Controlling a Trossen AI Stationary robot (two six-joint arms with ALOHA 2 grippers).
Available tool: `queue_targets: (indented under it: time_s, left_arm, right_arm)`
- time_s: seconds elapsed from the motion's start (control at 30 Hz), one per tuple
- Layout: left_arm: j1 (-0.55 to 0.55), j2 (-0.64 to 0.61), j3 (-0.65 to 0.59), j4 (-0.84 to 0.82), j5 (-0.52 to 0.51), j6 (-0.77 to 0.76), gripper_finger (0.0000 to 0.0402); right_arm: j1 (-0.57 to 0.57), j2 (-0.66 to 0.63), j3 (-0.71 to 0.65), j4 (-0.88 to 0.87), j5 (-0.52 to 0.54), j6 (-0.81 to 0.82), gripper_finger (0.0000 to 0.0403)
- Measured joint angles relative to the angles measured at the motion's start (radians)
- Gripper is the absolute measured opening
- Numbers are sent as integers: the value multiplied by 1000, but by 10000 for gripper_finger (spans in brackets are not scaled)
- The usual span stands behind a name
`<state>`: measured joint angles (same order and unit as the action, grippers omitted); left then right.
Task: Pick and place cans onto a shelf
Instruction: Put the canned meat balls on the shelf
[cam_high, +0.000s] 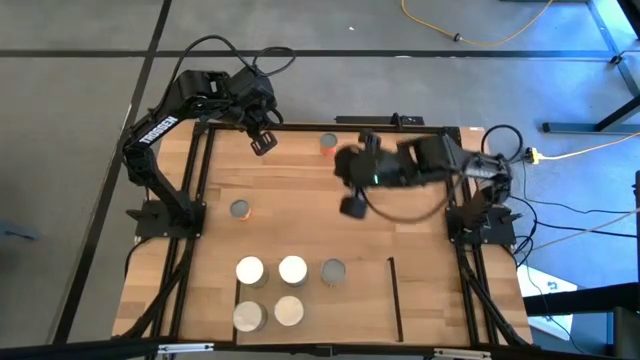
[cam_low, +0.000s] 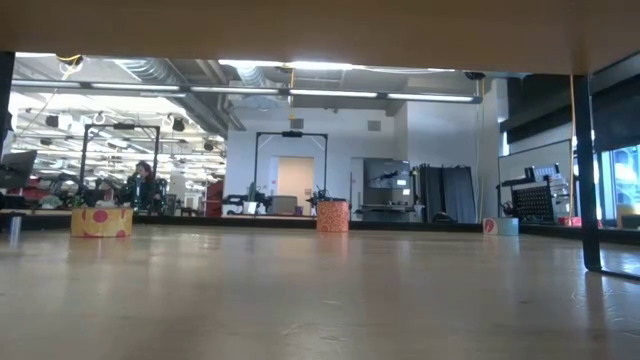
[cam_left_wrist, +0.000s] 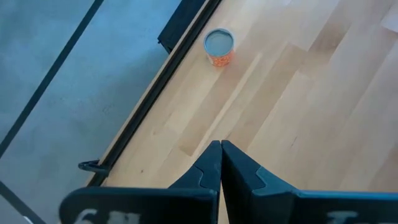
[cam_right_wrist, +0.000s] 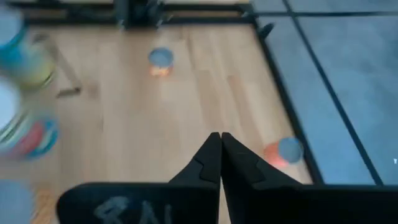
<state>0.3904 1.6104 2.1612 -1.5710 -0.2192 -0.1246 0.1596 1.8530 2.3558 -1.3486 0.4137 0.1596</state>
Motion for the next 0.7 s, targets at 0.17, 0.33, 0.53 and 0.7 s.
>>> queue_targets:
  time_s: [0.17,0.33,0.53,0.7]
  left_arm:
    - [0,0,0,0,0,2,0]
    - [0,0,0,0,0,14,0]
    - [0,0,0,0,-7,49,0]
    - [0,0,0,0,-8,42,0]
  right_arm:
    - [-149,-16,0,141,-125,-16,10]
    - [-303,-28,1,237,-207,-64,4]
    - [-495,-28,1,311,-432,-90,6]
    - [-637,-28,1,322,-567,-104,6]
